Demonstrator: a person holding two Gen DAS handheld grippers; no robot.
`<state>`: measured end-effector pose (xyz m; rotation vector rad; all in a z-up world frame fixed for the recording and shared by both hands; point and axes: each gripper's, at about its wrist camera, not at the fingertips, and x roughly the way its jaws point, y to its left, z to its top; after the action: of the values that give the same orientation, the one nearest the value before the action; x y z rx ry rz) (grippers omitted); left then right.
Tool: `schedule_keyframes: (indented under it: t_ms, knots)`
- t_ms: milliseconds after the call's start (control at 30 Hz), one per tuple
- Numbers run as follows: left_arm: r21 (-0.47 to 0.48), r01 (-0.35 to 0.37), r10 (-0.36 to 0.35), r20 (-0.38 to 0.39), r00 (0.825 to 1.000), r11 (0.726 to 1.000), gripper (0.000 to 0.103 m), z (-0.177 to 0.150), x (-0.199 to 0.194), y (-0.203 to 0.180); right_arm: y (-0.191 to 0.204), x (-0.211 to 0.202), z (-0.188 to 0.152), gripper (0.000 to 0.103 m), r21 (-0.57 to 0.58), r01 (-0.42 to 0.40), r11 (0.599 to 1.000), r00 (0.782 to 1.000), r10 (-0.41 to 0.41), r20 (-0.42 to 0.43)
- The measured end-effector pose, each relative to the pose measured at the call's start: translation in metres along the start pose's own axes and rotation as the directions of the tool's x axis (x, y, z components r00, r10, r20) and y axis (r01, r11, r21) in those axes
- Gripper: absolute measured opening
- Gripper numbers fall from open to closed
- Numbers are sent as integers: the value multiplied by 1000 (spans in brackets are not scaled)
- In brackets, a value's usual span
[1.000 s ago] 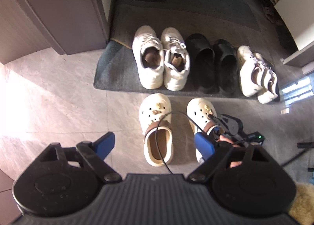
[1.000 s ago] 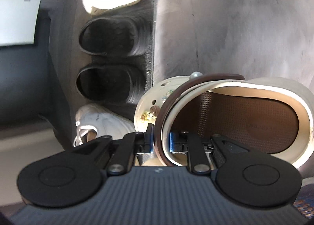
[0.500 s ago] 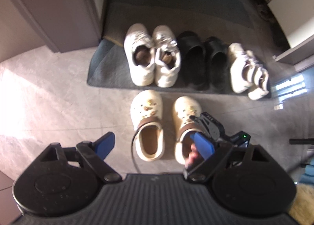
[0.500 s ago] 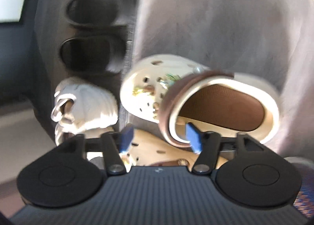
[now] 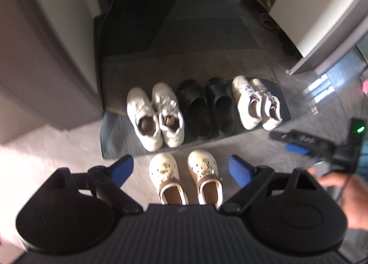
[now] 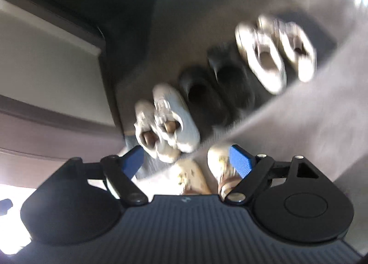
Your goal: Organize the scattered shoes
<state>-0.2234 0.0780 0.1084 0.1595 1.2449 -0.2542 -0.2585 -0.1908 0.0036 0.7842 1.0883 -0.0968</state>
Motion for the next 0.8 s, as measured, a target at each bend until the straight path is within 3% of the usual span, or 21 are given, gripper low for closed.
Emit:
schedule_keyframes:
  t_ms: [67,233,267,433,567,667,800]
  knots:
    - [23,-8,8,10,1000,1000,95,27,0,-13,6,-27,26,84,-34,10,999,1000,-9,26]
    - [69,-25,23,31,999,997,95,85,-1,-42,-14,-44,70,84,-33,71,997,996,-69,50]
    - [83,-15,14,17,1000,996,95,119,9,-68,-22,-46,81,84,-11,71,997,996,-70,60]
    - [190,5,-4,-4,1000,982,94,221,12,-167,-68,-61,138,83,91,102,991,986,-112,123]
    - [242,115,-132,56,990,963,97,305,-17,-249,-102,-86,182,83,139,107,985,973,-133,190]
    - [336,153,-185,64,981,929,97,352,-24,-310,-129,-106,200,83,182,132,974,958,-173,230]
    - [506,169,-212,28,977,846,97,372,-8,-380,-160,-123,196,83,304,198,932,920,-284,270]
